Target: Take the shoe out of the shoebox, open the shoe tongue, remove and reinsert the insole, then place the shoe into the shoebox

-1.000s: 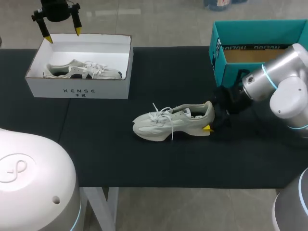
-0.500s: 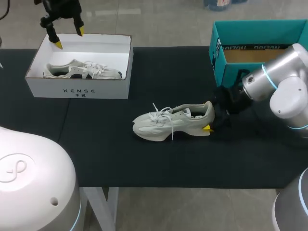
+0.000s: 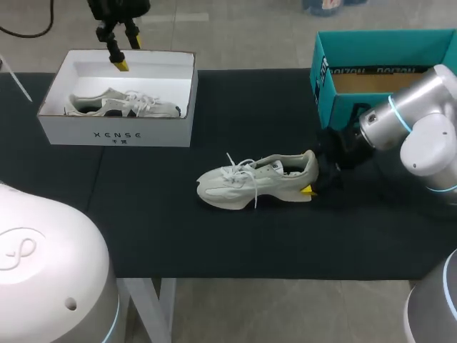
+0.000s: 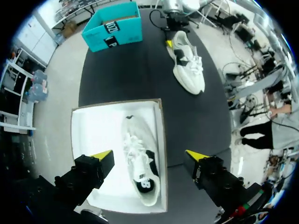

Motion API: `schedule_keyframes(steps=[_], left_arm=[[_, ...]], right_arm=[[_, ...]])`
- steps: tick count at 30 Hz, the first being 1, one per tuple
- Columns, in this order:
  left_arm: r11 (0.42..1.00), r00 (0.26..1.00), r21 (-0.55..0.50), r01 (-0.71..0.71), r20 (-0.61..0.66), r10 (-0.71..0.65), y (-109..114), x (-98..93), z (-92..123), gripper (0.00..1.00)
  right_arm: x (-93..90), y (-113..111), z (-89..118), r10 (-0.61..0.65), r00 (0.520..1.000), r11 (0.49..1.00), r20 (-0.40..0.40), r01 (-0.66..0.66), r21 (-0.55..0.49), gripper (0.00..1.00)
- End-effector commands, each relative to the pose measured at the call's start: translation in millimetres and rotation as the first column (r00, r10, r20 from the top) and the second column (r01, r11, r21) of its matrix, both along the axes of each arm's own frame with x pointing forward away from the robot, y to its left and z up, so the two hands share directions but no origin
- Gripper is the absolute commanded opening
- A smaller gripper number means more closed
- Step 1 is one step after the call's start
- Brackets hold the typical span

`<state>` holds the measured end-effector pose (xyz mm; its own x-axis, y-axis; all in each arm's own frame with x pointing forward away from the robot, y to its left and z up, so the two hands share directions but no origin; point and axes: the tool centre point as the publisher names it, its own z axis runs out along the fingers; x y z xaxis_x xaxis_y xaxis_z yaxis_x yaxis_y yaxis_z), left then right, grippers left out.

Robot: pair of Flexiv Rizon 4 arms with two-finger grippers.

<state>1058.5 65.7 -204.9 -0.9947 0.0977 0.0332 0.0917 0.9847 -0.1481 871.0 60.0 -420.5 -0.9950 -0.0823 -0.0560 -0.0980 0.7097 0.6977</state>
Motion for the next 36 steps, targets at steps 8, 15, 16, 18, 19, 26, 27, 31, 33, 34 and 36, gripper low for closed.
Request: schedule_keyframes(steps=[8, 15, 16, 18, 19, 26, 27, 31, 33, 34, 36], left_arm=[[0.679, 0.672, -0.05, -0.732, 0.111, 0.732, -56.9, -61.1, 0.5, 1.0], [0.679, 0.672, -0.05, -0.732, 0.111, 0.732, -56.9, -61.1, 0.5, 1.0], [0.679, 0.672, -0.05, -0.732, 0.111, 0.732, -56.9, -61.1, 0.5, 1.0], [0.679, 0.672, -0.05, -0.732, 0.111, 0.732, -56.9, -61.1, 0.5, 1.0], [0.679, 0.672, -0.05, -0.732, 0.111, 0.732, -56.9, -61.1, 0.5, 1.0], [0.679, 0.672, -0.05, -0.732, 0.111, 0.732, -56.9, -61.1, 0.5, 1.0], [0.679, 0.672, -0.05, -0.732, 0.111, 0.732, -56.9, -61.1, 0.5, 1.0], [0.653, 0.635, -0.047, -0.756, 0.192, 0.748, -62.0, -74.1, 6.4, 1.0], [0.647, 0.627, -0.03, -0.762, 0.216, 0.748, -77.0, -86.9, 7.7, 1.0], [0.657, 0.635, -0.051, -0.752, 0.207, 0.744, -86.0, -92.9, 8.4, 1.0], [0.598, 0.578, -0.022, -0.801, 0.227, 0.784, -98.4, -103.5, 5.8, 1.0]], right_arm=[[0.9, 1.0, -0.2, 0.0, 1.0, 1.0, 0.0, 0.0, -0.002, 0.0], [0.9, 1.0, -0.2, 0.0, 1.0, 1.0, 0.0, 0.0, -0.002, 0.0], [0.9, 1.0, -0.2, 0.0, 1.0, 1.0, 0.0, 0.0, -0.002, 0.0], [0.9, 1.0, -0.2, 0.0, 1.0, 1.0, 0.0, 0.0, -0.002, 0.0], [0.9, 1.0, -0.2, 0.0, 1.0, 1.0, 0.0, 0.0, -0.002, 0.0], [0.9, 1.0, -0.2, 0.0, 1.0, 1.0, 0.0, 0.0, -0.002, 0.0], [0.9, 1.0, -0.2, 0.0, 1.0, 1.0, 0.0, 0.0, -0.002, 0.0], [0.9, 1.0, -0.2, 0.0, 1.0, 1.0, 0.0, 0.0, -0.002, 0.0], [0.9, 1.0, -0.2, 0.0, 1.0, 1.0, 0.0, 0.0, -0.002, 0.0], [0.9, 1.0, -0.2, 0.0, 1.0, 1.0, 0.0, 0.0, -0.002, 0.0], [0.9, 1.0, -0.2, 0.0, 1.0, 1.0, 0.0, 0.0, -0.002, 0.0]])
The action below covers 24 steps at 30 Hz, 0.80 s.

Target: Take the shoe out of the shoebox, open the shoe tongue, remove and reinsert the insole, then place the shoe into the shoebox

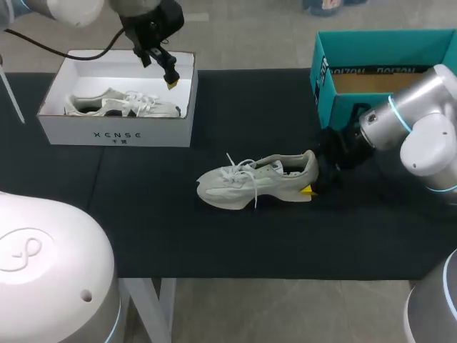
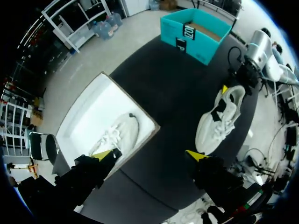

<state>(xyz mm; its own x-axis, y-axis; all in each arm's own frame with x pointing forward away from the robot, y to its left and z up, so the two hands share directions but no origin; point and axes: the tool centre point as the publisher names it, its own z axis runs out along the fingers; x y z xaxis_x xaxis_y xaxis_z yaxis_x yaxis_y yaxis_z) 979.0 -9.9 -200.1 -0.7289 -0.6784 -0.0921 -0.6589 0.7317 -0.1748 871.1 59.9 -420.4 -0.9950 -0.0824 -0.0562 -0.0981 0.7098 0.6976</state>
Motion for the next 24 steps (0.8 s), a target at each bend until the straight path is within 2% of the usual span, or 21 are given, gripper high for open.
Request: schedule_keyframes(steps=[1, 5, 7, 11, 13, 14, 21, 23, 24], left_arm=[[0.991, 0.996, 0.103, -0.082, 0.039, 0.078, -31.2, -28.1, -1.7, 1.0], [0.984, 0.987, 0.085, -0.159, 0.024, 0.158, -52.5, -45.0, -17.5, 1.0], [0.97, 0.979, 0.132, -0.202, 0.03, 0.2, -61.9, -52.9, -26.7, 1.0], [0.961, 0.965, 0.083, -0.263, 0.03, 0.261, -84.2, -69.1, -43.5, 1.0], [0.956, 0.96, 0.095, -0.279, 0.021, 0.278, -100.1, -77.4, -52.3, 1.0], [0.95, 0.953, 0.065, -0.304, 0.011, 0.304, -109.3, -83.2, -56.1, 1.0], [0.93, 0.931, 0.075, -0.36, -0.034, 0.363, -155.1, -110.3, -79.6, 1.0], [0.945, 0.943, 0.068, -0.319, -0.075, 0.324, -169.1, -116.2, -86.1, 1.0], [0.945, 0.943, 0.068, -0.319, -0.075, 0.324, -169.1, -116.2, -86.1, 1.0]], right_arm=[[0.8, 1.0, -0.3, 0.0, 1.0, 1.0, 0.0, 0.0, -0.002, 0.0], [0.8, 1.0, -0.3, 0.0, 1.0, 1.0, 0.0, 0.0, -0.002, 0.0], [0.8, 1.0, -0.3, 0.0, 1.0, 1.0, 0.0, 0.0, -0.002, 0.0], [0.8, 1.0, -0.3, 0.0, 1.0, 1.0, 0.0, 0.0, -0.002, 0.0], [0.8, 1.0, -0.3, 0.0, 1.0, 1.0, 0.0, 0.0, -0.002, 0.0], [0.8, 1.0, -0.3, 0.0, 1.0, 1.0, 0.0, 0.0, -0.002, 0.0], [0.8, 1.0, -0.3, 0.0, 1.0, 1.0, 0.0, 0.0, -0.002, 0.0], [0.8, 1.0, -0.3, 0.0, 1.0, 1.0, 0.0, 0.0, -0.002, 0.0], [0.8, 1.0, -0.3, 0.0, 1.0, 1.0, 0.0, 0.0, -0.002, 0.0]])
